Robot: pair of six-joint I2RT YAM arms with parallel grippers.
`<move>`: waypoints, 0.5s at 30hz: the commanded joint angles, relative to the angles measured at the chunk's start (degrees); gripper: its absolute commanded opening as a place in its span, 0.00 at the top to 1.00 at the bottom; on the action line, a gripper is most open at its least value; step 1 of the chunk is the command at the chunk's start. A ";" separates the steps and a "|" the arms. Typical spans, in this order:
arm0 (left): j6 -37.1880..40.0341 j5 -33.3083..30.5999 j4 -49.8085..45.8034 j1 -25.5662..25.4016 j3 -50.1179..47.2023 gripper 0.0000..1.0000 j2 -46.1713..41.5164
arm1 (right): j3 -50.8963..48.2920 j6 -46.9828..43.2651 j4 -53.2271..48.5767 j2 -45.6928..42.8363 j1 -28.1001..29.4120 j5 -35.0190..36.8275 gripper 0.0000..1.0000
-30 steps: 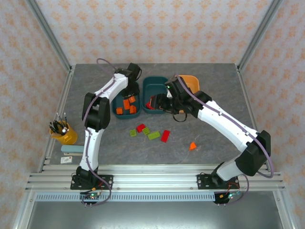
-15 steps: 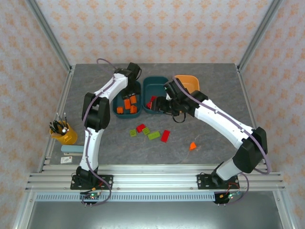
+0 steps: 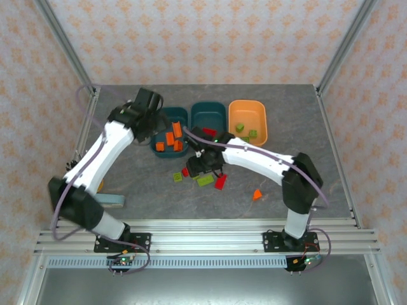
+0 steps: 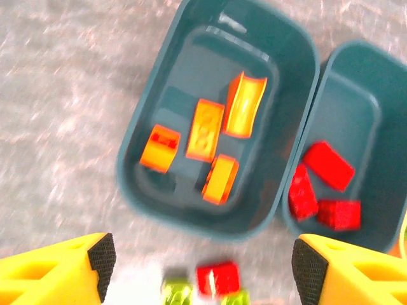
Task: Sort the legos into containers by color
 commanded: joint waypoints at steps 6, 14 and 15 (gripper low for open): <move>-9.65 -2.44 -4.80 -4.09 -22.69 0.20 -27.09 | 7.19 -4.89 -3.13 11.68 1.28 5.21 0.32; -10.36 -1.12 -6.64 -4.43 -27.12 0.17 -37.63 | 10.84 -6.33 -2.69 17.83 1.25 4.45 0.39; -10.35 -0.89 -6.64 -4.44 -26.99 0.17 -37.55 | 11.25 -6.37 -2.77 18.54 1.29 4.71 0.41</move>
